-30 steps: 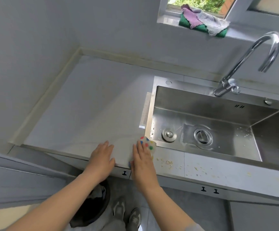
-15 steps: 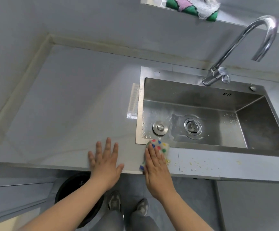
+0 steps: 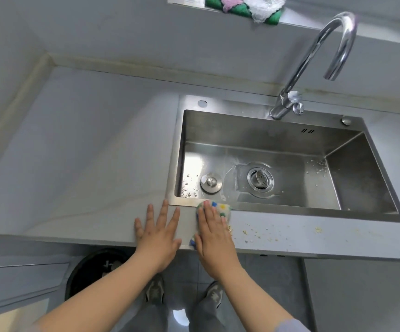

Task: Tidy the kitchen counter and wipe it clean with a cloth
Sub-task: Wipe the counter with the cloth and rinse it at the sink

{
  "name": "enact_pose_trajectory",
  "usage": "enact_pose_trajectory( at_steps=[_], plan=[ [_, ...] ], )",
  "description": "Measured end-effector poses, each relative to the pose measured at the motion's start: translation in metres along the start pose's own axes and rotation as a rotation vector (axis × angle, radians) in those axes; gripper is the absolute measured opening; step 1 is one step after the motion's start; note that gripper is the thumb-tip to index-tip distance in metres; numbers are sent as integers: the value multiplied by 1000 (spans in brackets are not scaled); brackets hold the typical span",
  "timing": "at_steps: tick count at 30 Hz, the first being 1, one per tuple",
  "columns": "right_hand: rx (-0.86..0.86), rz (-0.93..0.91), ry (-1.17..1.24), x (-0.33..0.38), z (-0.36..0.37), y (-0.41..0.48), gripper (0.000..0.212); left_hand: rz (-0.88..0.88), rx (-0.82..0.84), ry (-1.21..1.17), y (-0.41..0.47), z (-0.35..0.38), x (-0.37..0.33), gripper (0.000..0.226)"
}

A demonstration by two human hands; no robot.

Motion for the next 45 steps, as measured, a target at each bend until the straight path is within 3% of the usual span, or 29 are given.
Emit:
enact_pose_trajectory(
  at_steps=[9,17,31,45],
  plan=[
    [-3,14,-87,-90,-18,-16,73,-163,-54,17,13,-10,-56,72],
    [3,-47,-68,-140,-41,-21,71,-35,-81,6,26,0,-131,72],
    [36,18,-84,-181,-53,-29,66,237,-52,74,67,-2,-165,93],
    [12,19,-85,-237,-64,-33,65,233,11,111,87,3,-221,131]
  ],
)
Point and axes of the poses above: each hand's wrist, its own y-axis towards the middle knuckle, its own z-axis out of the palm, x = y × z, the point moved 2 cm from there along y, towards the middle knuckle, and after that the axes turned 10 degrees about z, right-handed, at the moved point
